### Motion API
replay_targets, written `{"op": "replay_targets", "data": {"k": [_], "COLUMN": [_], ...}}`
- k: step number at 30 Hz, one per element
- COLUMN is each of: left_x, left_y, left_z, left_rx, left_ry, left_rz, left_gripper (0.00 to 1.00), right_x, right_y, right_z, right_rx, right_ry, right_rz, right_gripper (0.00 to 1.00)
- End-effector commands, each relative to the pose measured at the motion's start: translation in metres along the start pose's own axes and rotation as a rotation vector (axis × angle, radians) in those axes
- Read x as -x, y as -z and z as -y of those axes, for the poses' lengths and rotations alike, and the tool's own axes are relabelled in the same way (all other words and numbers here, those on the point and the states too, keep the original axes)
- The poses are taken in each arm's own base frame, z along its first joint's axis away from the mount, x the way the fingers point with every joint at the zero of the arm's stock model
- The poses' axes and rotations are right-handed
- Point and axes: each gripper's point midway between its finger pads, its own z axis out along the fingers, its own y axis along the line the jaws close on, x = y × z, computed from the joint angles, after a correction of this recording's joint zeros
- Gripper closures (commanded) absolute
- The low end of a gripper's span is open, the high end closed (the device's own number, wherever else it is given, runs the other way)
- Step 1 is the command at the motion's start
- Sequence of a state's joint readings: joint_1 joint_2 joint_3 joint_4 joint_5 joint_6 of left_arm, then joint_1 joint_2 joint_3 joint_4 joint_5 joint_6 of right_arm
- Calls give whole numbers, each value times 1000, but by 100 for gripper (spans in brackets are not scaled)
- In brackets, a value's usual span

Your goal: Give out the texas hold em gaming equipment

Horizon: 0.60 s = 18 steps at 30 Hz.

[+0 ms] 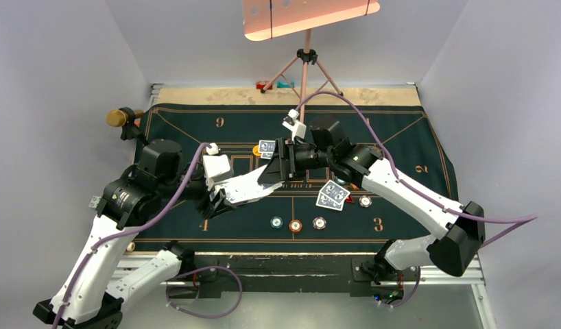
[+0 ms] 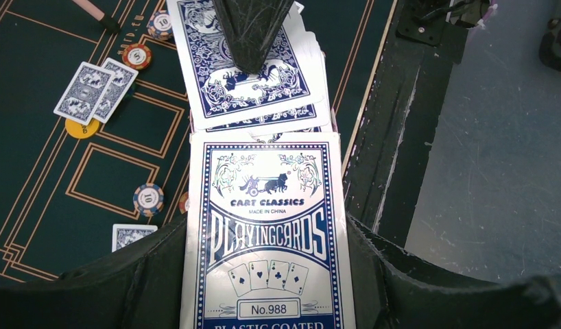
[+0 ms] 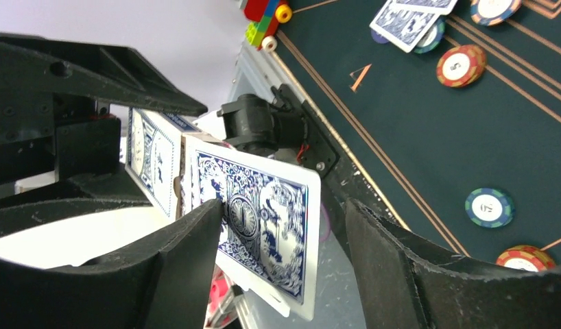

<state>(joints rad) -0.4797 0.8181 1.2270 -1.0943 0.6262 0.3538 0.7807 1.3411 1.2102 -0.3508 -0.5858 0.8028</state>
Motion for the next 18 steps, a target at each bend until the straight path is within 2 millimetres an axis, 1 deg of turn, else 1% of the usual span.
{"op": "replay_targets", "data": {"k": [1, 9, 10, 13, 15, 18], "left_x": [25, 25, 25, 25, 26, 26], "left_y": [10, 9, 8, 8, 8, 9], "left_z": [2, 2, 2, 1, 1, 0], "left_rx": [6, 5, 4, 7, 9, 14], "left_ry": [-41, -39, -39, -36, -37, -38], "left_rz": [85, 86, 88, 86, 88, 89], "left_gripper": [100, 100, 100, 100, 100, 100], "right_x": [17, 26, 27, 24, 22, 19], "right_y": [18, 30, 30, 26, 21, 13], "right_z": [-16, -32, -34, -45, -48, -49], "right_rx": [-22, -3, 5, 85, 113, 140], "right_ry": [80, 111, 111, 91, 79, 56], "right_rz": [83, 137, 139, 122, 120, 106], "right_gripper": [32, 34, 32, 22, 20, 20]}}
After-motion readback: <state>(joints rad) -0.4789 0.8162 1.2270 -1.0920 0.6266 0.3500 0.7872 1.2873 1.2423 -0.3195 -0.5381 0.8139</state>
